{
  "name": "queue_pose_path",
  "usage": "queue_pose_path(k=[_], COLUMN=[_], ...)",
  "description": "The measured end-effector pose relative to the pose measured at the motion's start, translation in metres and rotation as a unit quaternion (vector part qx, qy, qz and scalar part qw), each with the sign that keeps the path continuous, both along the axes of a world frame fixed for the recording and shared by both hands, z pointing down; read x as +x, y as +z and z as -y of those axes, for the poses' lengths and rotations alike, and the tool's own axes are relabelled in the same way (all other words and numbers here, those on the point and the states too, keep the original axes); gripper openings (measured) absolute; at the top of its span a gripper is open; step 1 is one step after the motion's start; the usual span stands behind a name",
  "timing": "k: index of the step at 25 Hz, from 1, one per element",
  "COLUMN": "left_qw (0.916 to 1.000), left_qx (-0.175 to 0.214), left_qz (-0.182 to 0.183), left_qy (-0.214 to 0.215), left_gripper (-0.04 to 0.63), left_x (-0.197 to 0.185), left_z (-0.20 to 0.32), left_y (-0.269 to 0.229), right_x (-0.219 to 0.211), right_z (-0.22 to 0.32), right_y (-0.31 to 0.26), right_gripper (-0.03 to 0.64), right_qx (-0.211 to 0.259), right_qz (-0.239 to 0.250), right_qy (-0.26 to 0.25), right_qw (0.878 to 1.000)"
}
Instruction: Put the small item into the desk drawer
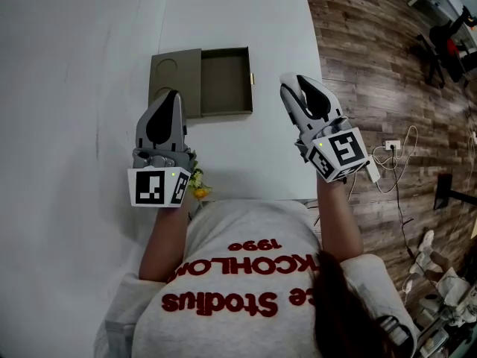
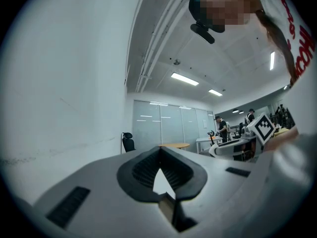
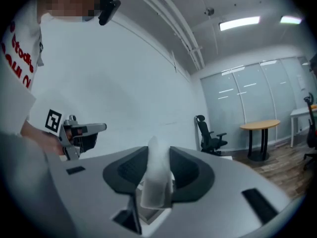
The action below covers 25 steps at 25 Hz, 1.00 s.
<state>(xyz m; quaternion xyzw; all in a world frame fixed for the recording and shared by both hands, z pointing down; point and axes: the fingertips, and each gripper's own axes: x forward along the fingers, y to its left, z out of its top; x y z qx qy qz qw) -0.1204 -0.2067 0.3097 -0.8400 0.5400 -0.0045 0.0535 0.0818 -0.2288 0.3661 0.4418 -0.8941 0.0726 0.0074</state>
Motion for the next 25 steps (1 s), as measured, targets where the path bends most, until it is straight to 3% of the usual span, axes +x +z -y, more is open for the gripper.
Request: queue_pose_path(k=[10,20,25], left_qw=[0.9999,0.9998,0.9996], left_qx=[0.006,0.006,-0.003], left_qz=[-0.015,-0.015,-0.017], left_qy=[0.0,-0.011,-0.023], left_gripper=[0.008,0.008,0.008], left_x=[-0.002,-0.018,-0.028], left_z=[0.001,-0.002,-0.005], left_y=[-0.009,-0.005,0.003], right_x=[0.013,-0.022,-0.047], right_z=[-0.014,0.015,0.036], right_y=[-0.082,-0.029,0.015], right_gripper=[0.137,0.137,0.137], right_qx=[0.078,0.033,0.008], right_qz=[0.053,0.036,0.005], right_qy=[0.012,-0.007,-0.024], right_qw=[0.995,0.999,1.0])
